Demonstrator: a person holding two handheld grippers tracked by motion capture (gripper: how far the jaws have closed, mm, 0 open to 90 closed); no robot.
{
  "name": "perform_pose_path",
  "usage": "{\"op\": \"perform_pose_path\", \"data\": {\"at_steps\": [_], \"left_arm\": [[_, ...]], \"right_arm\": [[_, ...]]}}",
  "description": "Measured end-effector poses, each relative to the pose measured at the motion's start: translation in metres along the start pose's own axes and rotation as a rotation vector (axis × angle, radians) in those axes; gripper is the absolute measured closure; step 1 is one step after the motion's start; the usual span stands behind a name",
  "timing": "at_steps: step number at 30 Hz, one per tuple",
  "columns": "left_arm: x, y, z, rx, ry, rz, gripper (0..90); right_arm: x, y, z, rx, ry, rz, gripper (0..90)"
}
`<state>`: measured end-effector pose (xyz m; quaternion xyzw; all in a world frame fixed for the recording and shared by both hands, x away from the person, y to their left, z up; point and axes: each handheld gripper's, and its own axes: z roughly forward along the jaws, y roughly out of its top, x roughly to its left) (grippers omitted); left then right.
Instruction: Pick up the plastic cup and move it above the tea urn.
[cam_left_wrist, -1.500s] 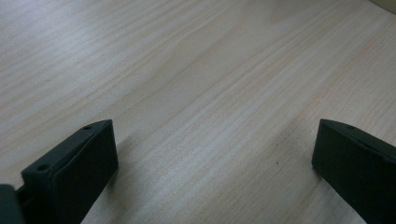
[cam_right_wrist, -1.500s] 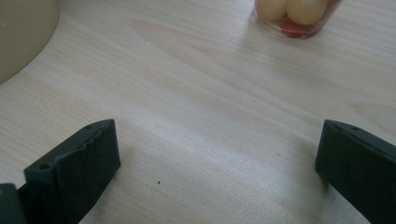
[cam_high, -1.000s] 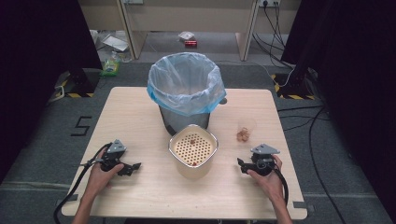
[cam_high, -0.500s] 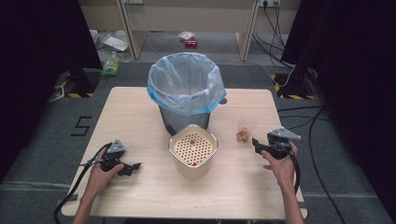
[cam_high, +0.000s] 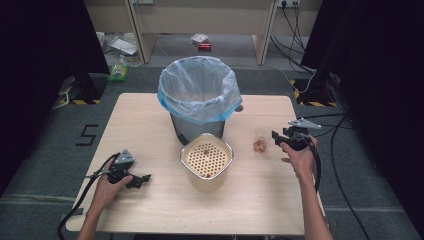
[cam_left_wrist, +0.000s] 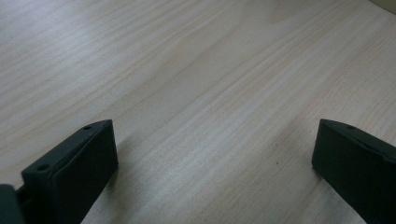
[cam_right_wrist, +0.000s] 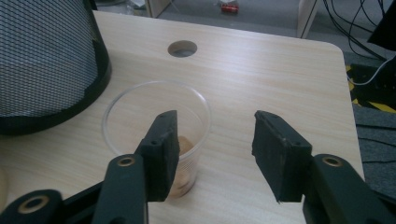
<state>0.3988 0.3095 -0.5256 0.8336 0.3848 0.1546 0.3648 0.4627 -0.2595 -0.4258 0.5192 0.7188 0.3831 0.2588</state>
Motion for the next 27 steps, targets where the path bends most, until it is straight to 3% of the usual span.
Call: {"op": "perform_pose_path", "data": {"at_steps": [4, 10, 21, 27], "left_arm": [[0.000, 0.000, 0.000, 0.000, 0.000, 0.000, 0.0], [0.000, 0.000, 0.000, 0.000, 0.000, 0.000, 0.0], [0.000, 0.000, 0.000, 0.000, 0.000, 0.000, 0.0], [0.000, 0.000, 0.000, 0.000, 0.000, 0.000, 0.0]], "right_arm": [[-0.002, 0.004, 0.008, 0.010, 0.015, 0.020, 55.5], [0.002, 0.009, 0.023, 0.059, 0.024, 0.000, 58.3], [0.000, 0.004, 0.033, 0.111, 0.039, 0.010, 65.0], [0.005, -0.001, 0.032, 0.116, 0.074, -0.031, 75.8]]}}
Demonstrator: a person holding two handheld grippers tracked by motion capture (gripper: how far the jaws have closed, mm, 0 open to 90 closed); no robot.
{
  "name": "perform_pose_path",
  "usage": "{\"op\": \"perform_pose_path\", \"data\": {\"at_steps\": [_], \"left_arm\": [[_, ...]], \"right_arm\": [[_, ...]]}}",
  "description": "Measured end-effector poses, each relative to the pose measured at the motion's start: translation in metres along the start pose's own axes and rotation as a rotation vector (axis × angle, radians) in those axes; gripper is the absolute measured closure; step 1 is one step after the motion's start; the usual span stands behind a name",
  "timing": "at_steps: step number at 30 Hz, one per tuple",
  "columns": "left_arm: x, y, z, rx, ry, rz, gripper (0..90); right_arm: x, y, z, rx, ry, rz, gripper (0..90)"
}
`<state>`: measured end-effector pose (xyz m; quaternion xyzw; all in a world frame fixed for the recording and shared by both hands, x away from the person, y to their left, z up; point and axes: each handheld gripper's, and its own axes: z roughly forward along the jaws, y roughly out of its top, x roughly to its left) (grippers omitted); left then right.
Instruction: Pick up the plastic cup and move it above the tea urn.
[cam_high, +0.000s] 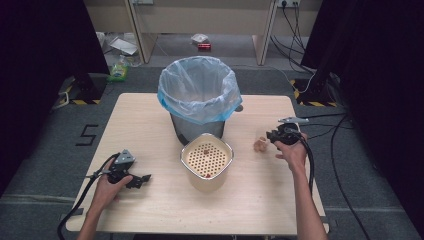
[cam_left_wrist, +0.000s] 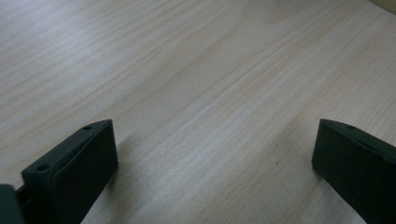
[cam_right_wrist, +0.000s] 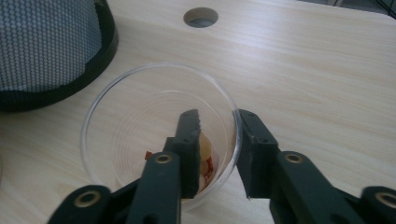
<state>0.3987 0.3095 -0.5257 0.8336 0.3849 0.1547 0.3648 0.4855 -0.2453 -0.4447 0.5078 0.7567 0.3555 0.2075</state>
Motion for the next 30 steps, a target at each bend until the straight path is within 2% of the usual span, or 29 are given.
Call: {"op": "perform_pose_path", "data": {"at_steps": [1, 4, 7, 8, 10, 12, 18, 21, 25, 30], "left_arm": [[0.000, 0.000, 0.000, 0.001, -0.001, 0.000, 0.0], [0.000, 0.000, 0.000, 0.001, -0.001, 0.000, 0.0], [0.000, 0.000, 0.000, 0.000, 0.000, 0.000, 0.0], [0.000, 0.000, 0.000, 0.000, 0.000, 0.000, 0.0], [0.000, 0.000, 0.000, 0.000, 0.000, 0.000, 0.0], [0.000, 0.000, 0.000, 0.000, 0.000, 0.000, 0.0], [0.000, 0.000, 0.000, 0.000, 0.000, 0.000, 0.0], [0.000, 0.000, 0.000, 0.000, 0.000, 0.000, 0.0], [0.000, 0.000, 0.000, 0.000, 0.000, 0.000, 0.0], [0.000, 0.000, 0.000, 0.000, 0.000, 0.000, 0.0]], "right_arm": [[0.001, -0.001, 0.000, -0.002, 0.006, -0.016, 77.7], [0.005, -0.005, -0.004, -0.015, 0.026, -0.022, 81.5], [0.010, -0.008, -0.009, -0.055, 0.047, -0.056, 83.9], [0.014, -0.009, -0.015, -0.085, 0.043, -0.078, 85.2], [0.016, -0.010, -0.017, -0.096, 0.040, -0.089, 85.3], [0.020, -0.010, -0.025, -0.137, 0.041, -0.103, 85.5], [0.037, -0.008, -0.044, -0.218, 0.034, -0.159, 85.9], [0.044, -0.007, -0.051, -0.240, 0.037, -0.180, 85.9], [0.055, -0.007, -0.057, -0.287, 0.047, -0.185, 85.9], [0.069, 0.001, -0.065, -0.312, 0.039, -0.238, 85.9]]}}
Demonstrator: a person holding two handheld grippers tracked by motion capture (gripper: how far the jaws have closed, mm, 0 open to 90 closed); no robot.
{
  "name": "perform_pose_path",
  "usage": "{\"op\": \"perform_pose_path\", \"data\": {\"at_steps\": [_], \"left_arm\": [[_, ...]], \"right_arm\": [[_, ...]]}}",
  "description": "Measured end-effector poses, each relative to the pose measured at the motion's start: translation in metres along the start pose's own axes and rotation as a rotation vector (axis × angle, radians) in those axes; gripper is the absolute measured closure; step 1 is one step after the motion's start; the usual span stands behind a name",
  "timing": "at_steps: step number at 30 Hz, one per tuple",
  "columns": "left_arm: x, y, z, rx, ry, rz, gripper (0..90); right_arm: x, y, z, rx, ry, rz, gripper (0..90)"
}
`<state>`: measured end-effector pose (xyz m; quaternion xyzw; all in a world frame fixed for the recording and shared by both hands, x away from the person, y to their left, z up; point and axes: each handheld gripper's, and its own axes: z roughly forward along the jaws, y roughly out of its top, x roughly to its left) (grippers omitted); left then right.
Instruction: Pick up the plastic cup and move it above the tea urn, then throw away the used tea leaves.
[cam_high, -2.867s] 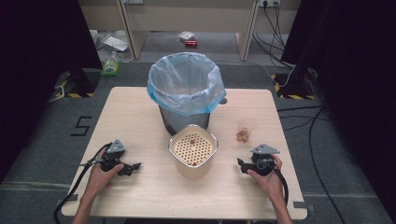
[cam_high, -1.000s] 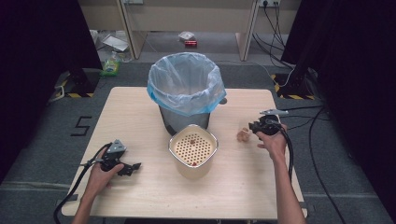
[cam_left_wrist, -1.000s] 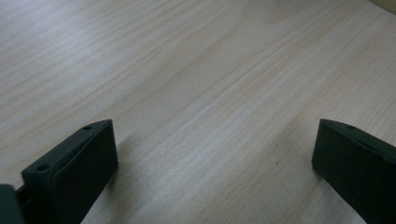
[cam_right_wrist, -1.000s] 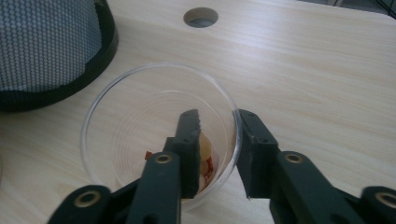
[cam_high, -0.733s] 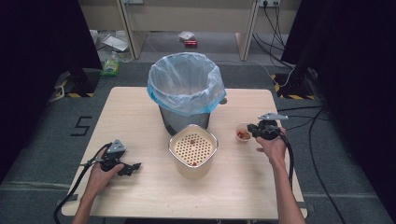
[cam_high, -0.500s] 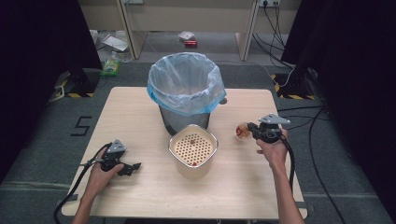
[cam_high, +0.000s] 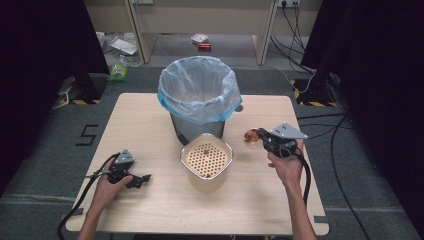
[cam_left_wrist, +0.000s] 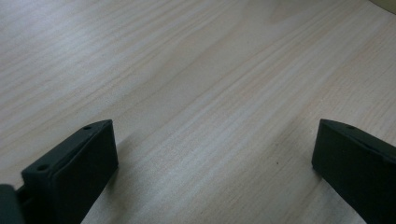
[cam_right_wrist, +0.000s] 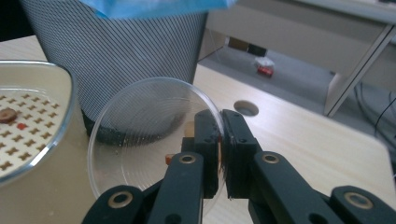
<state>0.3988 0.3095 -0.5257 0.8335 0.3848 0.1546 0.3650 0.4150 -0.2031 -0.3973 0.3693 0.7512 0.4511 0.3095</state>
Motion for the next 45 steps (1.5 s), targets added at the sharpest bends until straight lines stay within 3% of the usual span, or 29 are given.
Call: {"op": "perform_pose_path", "data": {"at_steps": [4, 12, 16, 20, 25, 35, 39, 45], "left_arm": [[0.000, 0.000, 0.000, 0.000, 0.000, 0.000, 0.0], [0.000, 0.000, 0.000, 0.001, 0.000, 0.000, 0.0], [0.000, 0.000, 0.000, 0.000, 0.000, 0.000, 0.0], [0.000, 0.000, 0.000, 0.001, 0.000, 0.001, 0.0], [0.000, 0.000, 0.000, 0.001, 0.000, 0.000, 0.0], [0.000, 0.000, 0.000, 0.000, 0.001, 0.000, 0.0], [0.000, 0.000, 0.000, 0.001, 0.000, 0.000, 0.0], [0.000, 0.000, 0.000, 0.001, 0.000, 0.000, 0.0]], "right_arm": [[0.011, 0.011, -0.004, -0.031, -0.006, -0.054, 85.9], [0.029, 0.028, -0.016, -0.082, 0.006, -0.113, 86.0], [0.037, 0.032, -0.021, -0.096, -0.012, -0.147, 86.0], [0.049, 0.037, -0.024, -0.105, -0.045, -0.224, 86.0], [0.069, 0.043, -0.027, -0.128, -0.111, -0.357, 86.0], [0.111, 0.045, -0.012, -0.140, -0.257, -0.641, 86.6], [0.129, 0.039, -0.007, -0.130, -0.346, -0.827, 86.7], [0.148, 0.025, 0.000, -0.143, -0.433, -1.031, 87.0]]}}
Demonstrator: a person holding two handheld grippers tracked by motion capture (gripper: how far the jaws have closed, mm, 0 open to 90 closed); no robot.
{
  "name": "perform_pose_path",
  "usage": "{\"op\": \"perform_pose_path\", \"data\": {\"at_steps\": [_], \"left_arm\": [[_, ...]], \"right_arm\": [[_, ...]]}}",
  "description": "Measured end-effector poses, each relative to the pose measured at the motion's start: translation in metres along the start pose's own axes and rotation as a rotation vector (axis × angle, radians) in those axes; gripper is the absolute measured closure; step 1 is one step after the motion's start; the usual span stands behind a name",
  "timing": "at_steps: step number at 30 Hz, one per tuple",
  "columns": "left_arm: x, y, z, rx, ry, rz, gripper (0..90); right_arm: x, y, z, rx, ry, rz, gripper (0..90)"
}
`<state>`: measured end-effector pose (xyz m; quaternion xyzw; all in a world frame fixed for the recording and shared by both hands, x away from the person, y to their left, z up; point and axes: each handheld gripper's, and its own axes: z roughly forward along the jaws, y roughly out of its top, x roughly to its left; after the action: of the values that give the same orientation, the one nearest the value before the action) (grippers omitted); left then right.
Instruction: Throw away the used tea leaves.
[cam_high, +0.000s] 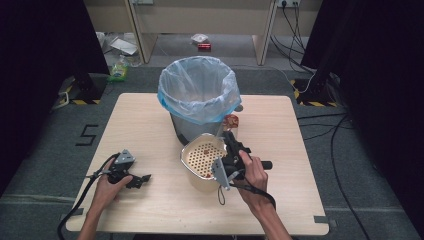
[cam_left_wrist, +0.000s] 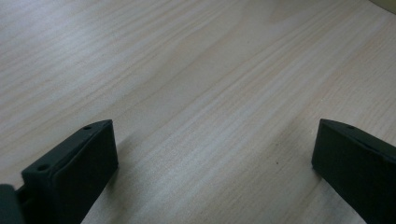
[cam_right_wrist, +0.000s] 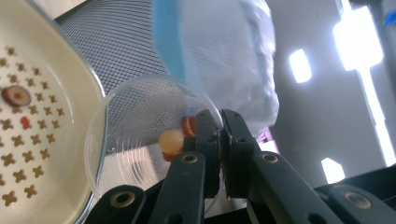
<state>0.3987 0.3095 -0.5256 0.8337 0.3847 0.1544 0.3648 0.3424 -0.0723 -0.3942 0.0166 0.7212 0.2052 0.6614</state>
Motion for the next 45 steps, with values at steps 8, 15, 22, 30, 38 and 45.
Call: {"op": "perform_pose_path", "data": {"at_steps": [8, 15, 22, 30, 38, 45], "left_arm": [[0.000, 0.000, 0.000, 0.001, 0.000, 0.000, 0.0], [0.000, 0.000, 0.000, 0.000, 0.000, 0.000, 0.0], [0.000, 0.000, 0.000, 0.000, 0.001, 0.000, 0.0], [0.000, 0.000, 0.000, 0.001, 0.001, 0.001, 0.0], [0.000, 0.000, 0.000, 0.000, 0.001, 0.000, 0.0], [0.000, 0.000, 0.000, 0.000, 0.000, 0.000, 0.0]], "right_arm": [[0.028, 0.009, -0.004, -0.049, -0.075, -0.191, 87.0], [0.039, 0.007, -0.014, -0.100, -0.170, -0.303, 87.7], [0.040, 0.007, -0.011, -0.109, -0.193, -0.292, 88.0], [0.035, 0.016, -0.009, -0.159, -0.257, -0.289, 88.0], [0.034, 0.016, -0.006, -0.194, -0.294, -0.313, 88.0], [0.029, 0.017, -0.011, -0.194, -0.273, -0.257, 88.0]]}}
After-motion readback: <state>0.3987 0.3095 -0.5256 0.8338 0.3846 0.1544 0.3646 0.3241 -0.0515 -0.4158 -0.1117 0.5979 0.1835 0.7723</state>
